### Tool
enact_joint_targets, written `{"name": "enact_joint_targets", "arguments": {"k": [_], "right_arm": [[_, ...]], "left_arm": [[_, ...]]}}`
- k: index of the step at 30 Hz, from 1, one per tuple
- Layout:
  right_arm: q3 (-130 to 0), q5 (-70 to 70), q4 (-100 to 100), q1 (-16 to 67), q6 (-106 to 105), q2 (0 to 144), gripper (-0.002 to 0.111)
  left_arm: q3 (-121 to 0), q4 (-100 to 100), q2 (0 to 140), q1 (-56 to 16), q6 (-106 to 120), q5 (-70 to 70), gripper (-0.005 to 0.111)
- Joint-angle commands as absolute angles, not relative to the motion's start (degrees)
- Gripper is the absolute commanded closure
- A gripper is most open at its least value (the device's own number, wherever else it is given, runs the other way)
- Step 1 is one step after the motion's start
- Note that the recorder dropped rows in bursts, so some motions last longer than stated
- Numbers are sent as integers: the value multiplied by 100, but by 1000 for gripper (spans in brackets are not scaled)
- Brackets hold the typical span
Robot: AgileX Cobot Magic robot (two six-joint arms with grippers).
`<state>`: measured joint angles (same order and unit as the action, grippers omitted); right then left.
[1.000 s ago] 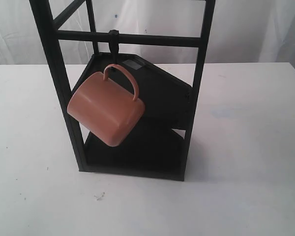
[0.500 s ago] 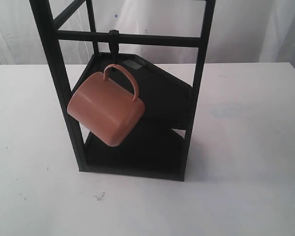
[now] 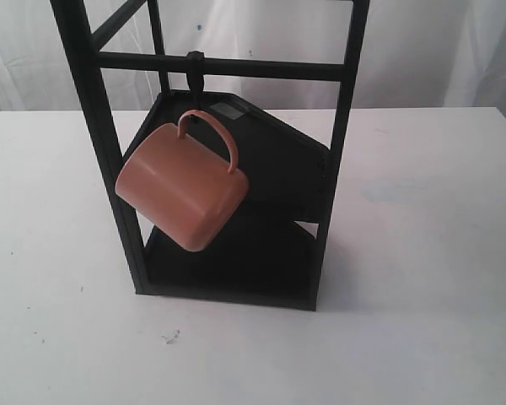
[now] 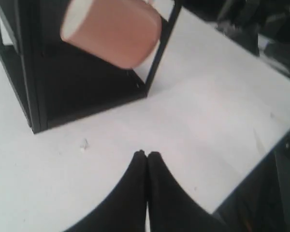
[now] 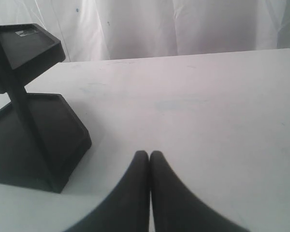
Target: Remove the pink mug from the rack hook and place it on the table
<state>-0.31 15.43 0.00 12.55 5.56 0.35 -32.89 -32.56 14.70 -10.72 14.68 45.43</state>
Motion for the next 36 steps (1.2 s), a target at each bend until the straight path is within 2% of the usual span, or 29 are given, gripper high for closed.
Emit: {"name": "enact_joint_targets", "arguments": {"k": [1,4,6,10,11,16,23,29,36], "right_arm": [[0,1519,0,1204,580,0,108],[0,1519,0,1204,580,0,108],[0,1519,0,1204,580,0,108],[0,1507,0,1204,580,0,108],[0,1507,0,1204,580,0,108],[0,1507,0,1204,630,0,108],[0,1518,0,1204,630,0,108],[0,1518,0,1204,630,0,108],[0,1518,0,1204,630,0,108]], "left_arm": [[-4015,-3103,2730,-1109,2202,5233,106],[-4398,-3115,3453,-1109,2541,5212,92],[-4603,-3188,3820,-1109,2803,5099,75],[-4772,-3275,4357,-1109,3314,4655,32],[-4772,-3322,4469,-1109,3413,4539,26],[-4772,-4044,4883,-1109,4583,4370,26],[-4279,-6347,4972,-1109,7259,4011,26],[-3699,-7277,4972,-1109,8134,3222,26],[-3627,-7327,4985,-1109,8400,2712,26]]}}
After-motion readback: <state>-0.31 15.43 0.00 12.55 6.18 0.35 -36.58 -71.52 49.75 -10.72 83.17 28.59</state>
